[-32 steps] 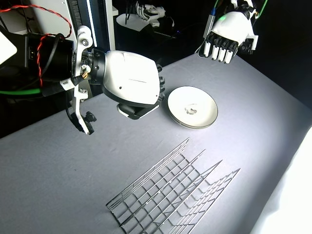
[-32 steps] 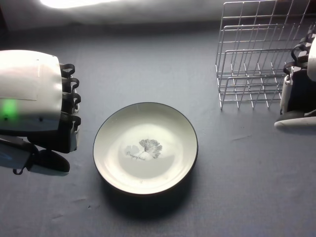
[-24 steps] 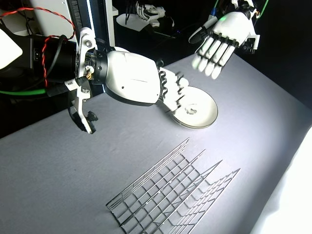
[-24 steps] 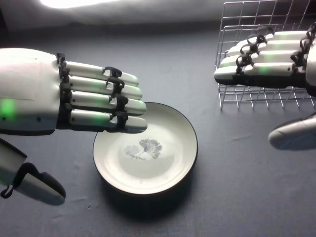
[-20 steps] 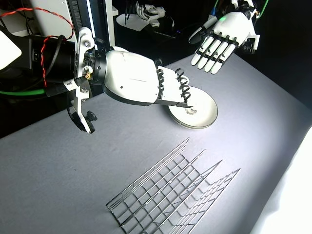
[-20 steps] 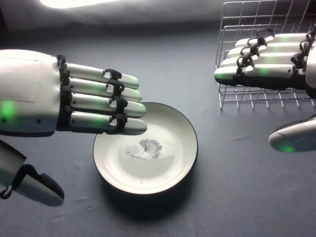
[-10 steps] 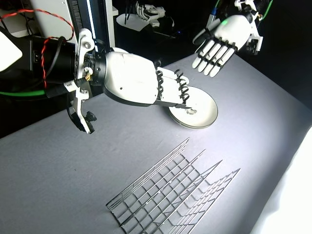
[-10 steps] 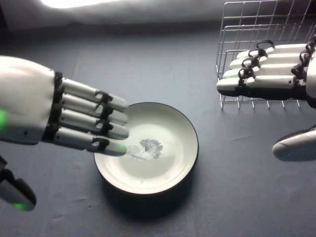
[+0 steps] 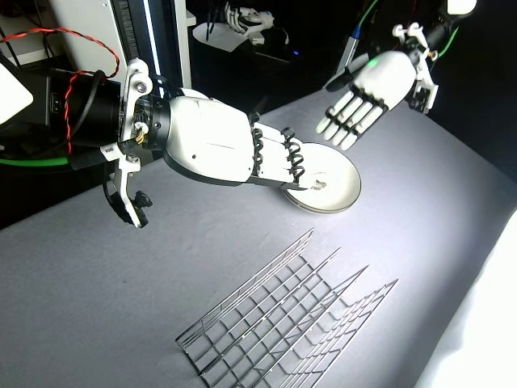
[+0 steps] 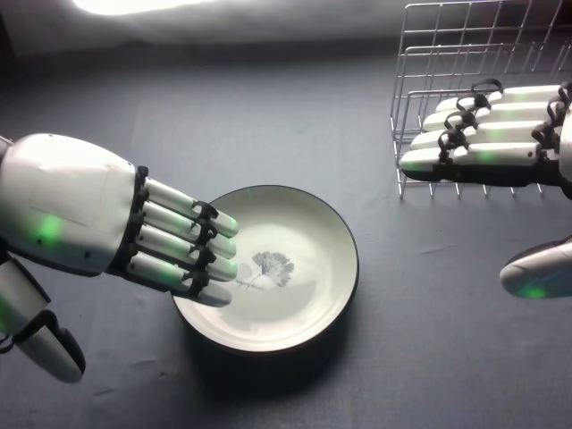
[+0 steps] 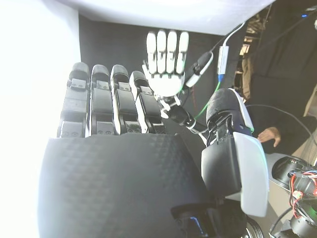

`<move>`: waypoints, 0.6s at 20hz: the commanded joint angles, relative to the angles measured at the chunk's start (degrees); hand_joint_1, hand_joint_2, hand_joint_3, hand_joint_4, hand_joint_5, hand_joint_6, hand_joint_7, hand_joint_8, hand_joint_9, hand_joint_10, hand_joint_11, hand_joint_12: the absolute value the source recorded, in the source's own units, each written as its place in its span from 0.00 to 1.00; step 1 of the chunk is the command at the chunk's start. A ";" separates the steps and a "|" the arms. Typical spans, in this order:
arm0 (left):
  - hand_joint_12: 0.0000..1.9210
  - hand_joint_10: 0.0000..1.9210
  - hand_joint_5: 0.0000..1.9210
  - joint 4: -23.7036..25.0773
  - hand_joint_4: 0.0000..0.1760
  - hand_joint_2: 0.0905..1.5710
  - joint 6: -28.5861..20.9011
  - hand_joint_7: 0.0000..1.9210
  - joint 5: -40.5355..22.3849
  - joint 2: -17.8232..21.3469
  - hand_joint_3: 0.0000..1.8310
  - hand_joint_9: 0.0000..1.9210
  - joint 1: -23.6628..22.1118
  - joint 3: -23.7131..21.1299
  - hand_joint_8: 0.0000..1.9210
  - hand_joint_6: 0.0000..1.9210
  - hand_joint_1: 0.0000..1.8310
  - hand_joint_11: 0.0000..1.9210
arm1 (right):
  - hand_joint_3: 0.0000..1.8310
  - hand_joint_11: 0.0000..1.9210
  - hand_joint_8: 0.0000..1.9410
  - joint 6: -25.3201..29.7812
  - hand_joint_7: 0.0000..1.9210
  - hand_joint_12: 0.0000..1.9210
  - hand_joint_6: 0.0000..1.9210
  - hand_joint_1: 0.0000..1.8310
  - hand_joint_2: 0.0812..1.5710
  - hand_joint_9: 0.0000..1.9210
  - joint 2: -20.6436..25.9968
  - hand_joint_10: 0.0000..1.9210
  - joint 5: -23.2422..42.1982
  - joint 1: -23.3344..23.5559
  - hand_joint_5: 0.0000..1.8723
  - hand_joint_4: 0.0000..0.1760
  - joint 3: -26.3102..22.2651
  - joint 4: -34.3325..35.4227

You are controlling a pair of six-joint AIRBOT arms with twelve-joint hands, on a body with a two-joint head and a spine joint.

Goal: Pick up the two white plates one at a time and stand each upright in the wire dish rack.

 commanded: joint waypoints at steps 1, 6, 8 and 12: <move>0.00 0.00 0.00 -4.42 0.00 0.69 1.16 0.00 -2.31 -0.15 0.00 0.00 0.29 0.52 0.00 0.00 0.00 0.00 | 0.00 0.00 0.00 0.10 0.01 0.00 0.00 0.00 0.77 0.00 0.23 0.00 4.59 0.12 0.01 0.00 0.05 2.53; 0.00 0.00 0.00 -3.37 0.00 0.70 2.77 0.00 -3.06 -2.24 0.00 0.00 2.20 2.91 0.00 0.00 0.00 0.00 | 0.00 0.01 0.00 -0.04 0.00 0.00 0.00 0.00 0.78 0.00 0.23 0.00 4.86 -0.08 0.00 0.00 0.05 2.53; 0.00 0.00 0.00 -3.26 0.00 0.69 2.77 0.00 -3.05 -3.35 0.00 0.00 2.55 4.37 0.00 0.00 0.00 0.00 | 0.00 0.01 0.00 -0.06 0.01 0.01 0.00 0.00 0.78 0.00 0.23 0.00 4.99 -0.14 0.01 0.00 0.05 2.53; 0.00 0.00 0.00 -2.26 0.00 0.69 2.71 0.00 -2.70 -5.64 0.00 0.00 2.57 7.62 0.00 0.00 0.00 0.00 | 0.00 0.02 0.01 -0.08 0.03 0.01 0.01 0.00 0.76 0.02 0.23 0.01 5.07 -0.15 0.03 0.00 0.06 2.53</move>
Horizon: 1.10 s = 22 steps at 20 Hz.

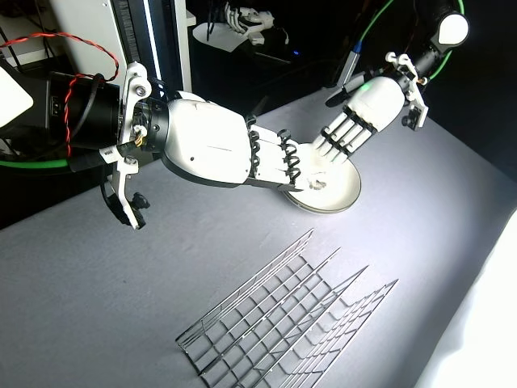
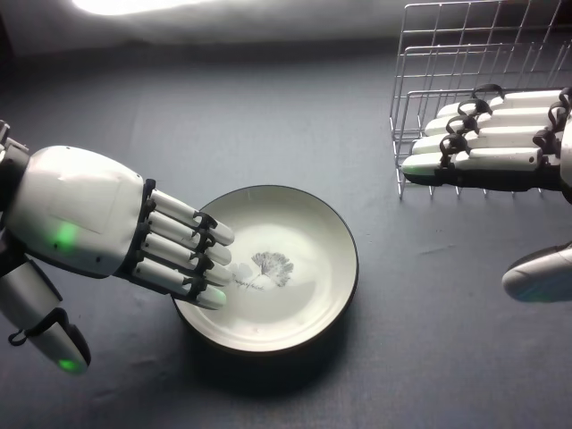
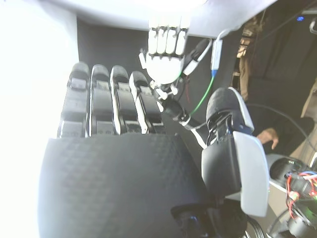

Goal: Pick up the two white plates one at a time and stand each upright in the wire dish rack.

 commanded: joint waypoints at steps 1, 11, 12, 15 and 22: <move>0.00 0.00 0.00 -2.94 0.00 0.69 0.02 0.00 -1.86 -0.09 0.00 0.00 -0.27 0.55 0.00 0.00 0.00 0.00 | 0.00 0.00 0.01 0.22 0.04 0.11 0.00 0.00 0.77 0.04 0.21 0.00 4.74 0.48 0.04 0.00 0.06 2.60; 0.00 0.00 0.00 -0.95 0.00 0.68 -0.24 0.00 -1.82 -3.49 0.00 0.00 -0.34 6.35 0.00 0.00 0.00 0.00 | 0.00 0.00 0.00 0.02 0.04 0.08 0.00 0.00 0.76 0.03 0.12 0.00 4.77 0.48 0.03 0.00 0.06 2.60; 0.00 0.00 0.00 -0.36 0.00 0.68 -0.23 0.00 -1.81 -3.69 0.00 0.00 -0.34 6.62 0.00 0.00 0.00 0.00 | 0.00 0.00 0.00 0.02 0.03 0.08 0.00 0.00 0.76 0.02 0.11 0.00 4.77 0.48 0.03 0.00 0.06 2.60; 0.00 0.00 0.00 0.49 0.00 0.68 -0.22 0.00 -1.38 -4.23 0.00 0.00 -0.08 7.70 0.00 0.00 0.00 0.00 | 0.00 0.00 0.00 0.01 0.02 0.05 0.00 0.00 0.76 0.01 0.13 0.00 4.85 0.48 0.01 0.00 0.08 2.60; 0.00 0.00 0.00 2.00 0.00 0.67 0.00 0.00 -1.38 -4.67 0.00 0.00 0.93 8.34 0.00 0.00 0.00 0.00 | 0.00 0.00 0.00 -0.14 0.00 0.01 0.00 0.00 0.76 0.00 0.11 0.00 4.86 0.37 0.01 0.00 0.15 2.60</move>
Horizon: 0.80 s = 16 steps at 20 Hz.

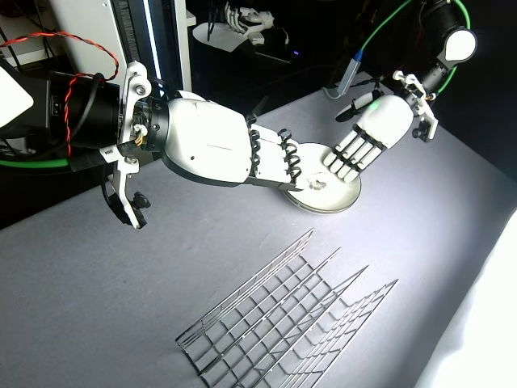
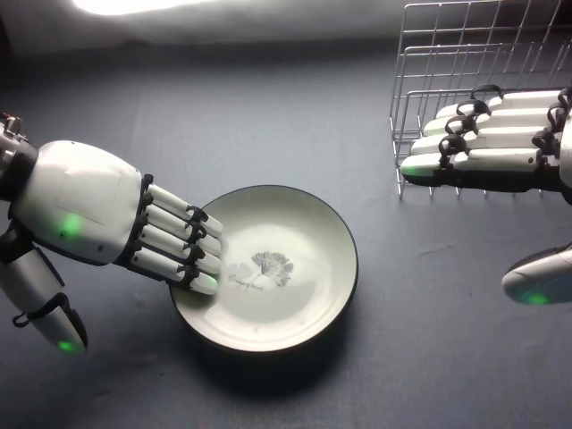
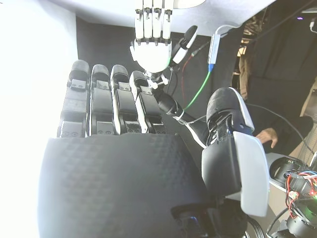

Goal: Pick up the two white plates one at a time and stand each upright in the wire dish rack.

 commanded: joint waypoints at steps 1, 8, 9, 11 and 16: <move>0.00 0.00 0.00 -1.61 0.00 0.67 0.02 0.00 -0.94 0.18 0.00 0.00 0.26 0.31 0.00 0.00 0.00 0.00 | 0.00 0.00 0.00 0.03 0.00 0.00 0.00 0.00 0.77 0.00 0.17 0.00 4.77 0.37 0.01 0.00 0.14 2.58; 0.00 0.00 0.00 -1.66 0.00 0.67 0.08 0.00 0.16 -0.48 0.00 0.00 1.89 0.27 0.00 0.00 0.00 0.00 | 0.01 0.00 0.00 -0.08 0.00 0.00 0.00 0.24 0.85 0.00 0.17 0.00 4.94 0.31 0.00 0.00 0.14 2.58; 0.00 0.00 0.00 -1.98 0.00 0.68 0.08 0.00 0.70 -0.78 0.00 0.00 2.15 0.22 0.00 0.00 0.00 0.00 | 0.00 0.00 0.00 -0.11 0.00 0.00 0.00 0.33 0.85 0.00 0.17 0.00 5.02 0.26 0.00 0.00 0.14 2.58; 0.00 0.00 0.00 -3.44 0.00 0.68 -0.28 0.00 1.85 -1.46 0.00 0.00 2.53 0.28 0.00 0.00 0.00 0.00 | 0.00 0.00 0.00 -0.14 0.00 0.08 0.00 0.59 0.78 0.00 0.17 0.00 5.29 0.15 0.00 0.00 0.14 2.58; 0.00 0.00 0.00 -7.51 0.00 0.67 -2.33 0.00 6.53 -4.61 0.00 0.00 2.40 0.39 0.00 0.00 0.00 0.00 | 0.00 0.00 0.00 -0.71 0.00 0.32 0.00 0.83 0.72 0.00 0.27 0.00 7.82 -0.93 0.00 0.00 0.46 2.58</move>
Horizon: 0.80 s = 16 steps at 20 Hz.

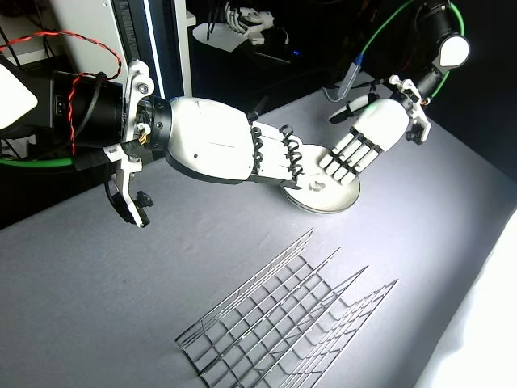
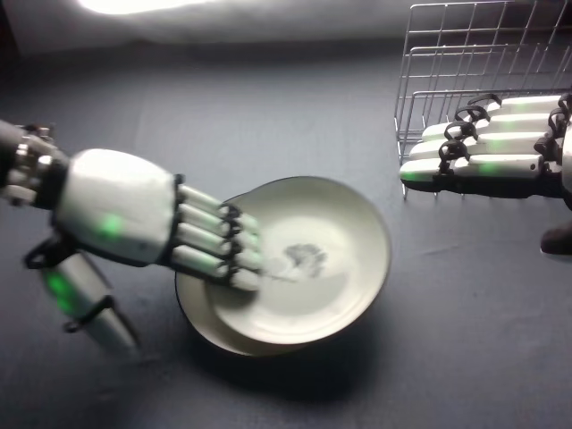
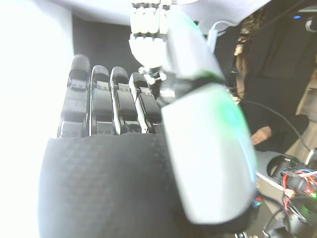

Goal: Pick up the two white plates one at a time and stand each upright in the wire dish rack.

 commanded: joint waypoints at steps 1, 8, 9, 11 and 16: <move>0.00 0.00 0.00 -0.37 0.00 0.68 -0.25 0.00 2.95 -1.05 0.00 0.00 0.13 -0.06 0.00 0.00 0.00 0.00 | 0.00 0.00 0.00 -0.31 0.00 0.32 0.00 0.84 0.72 0.00 0.29 0.00 5.75 0.09 0.00 0.00 0.46 2.40; 0.00 0.00 0.00 -0.54 0.00 0.68 -0.25 0.00 4.15 -4.04 0.00 0.00 -1.13 0.84 0.00 0.00 0.00 0.00 | 0.00 0.00 0.00 -0.03 0.00 0.33 0.00 0.84 0.72 0.00 -0.99 0.00 8.35 -0.19 0.00 0.00 3.46 -3.22; 0.00 0.00 0.00 -0.54 0.00 0.68 -0.25 0.00 4.15 -4.08 0.00 0.00 -1.13 0.84 0.00 0.00 0.00 0.00 | 0.00 0.00 0.00 -0.15 0.00 0.32 0.00 0.86 0.73 0.00 -1.52 0.00 8.20 -0.17 0.00 0.00 3.87 -3.29; 0.00 0.00 0.00 -0.54 0.00 0.68 -0.25 0.00 4.15 -4.17 0.00 0.00 -1.13 0.86 0.00 0.00 0.00 0.00 | 0.00 0.00 0.00 -0.26 0.00 0.32 0.00 0.86 0.72 0.00 -2.16 0.00 8.04 -0.06 0.00 0.00 4.17 -3.50; 0.00 0.00 0.00 -0.54 0.00 0.67 -0.34 0.00 4.34 -4.36 0.00 0.00 -1.20 0.88 0.00 0.00 0.00 0.00 | 0.00 0.00 0.00 -0.41 0.00 0.33 0.00 0.90 0.73 0.01 -4.70 0.00 6.77 0.10 0.00 0.00 4.82 -6.23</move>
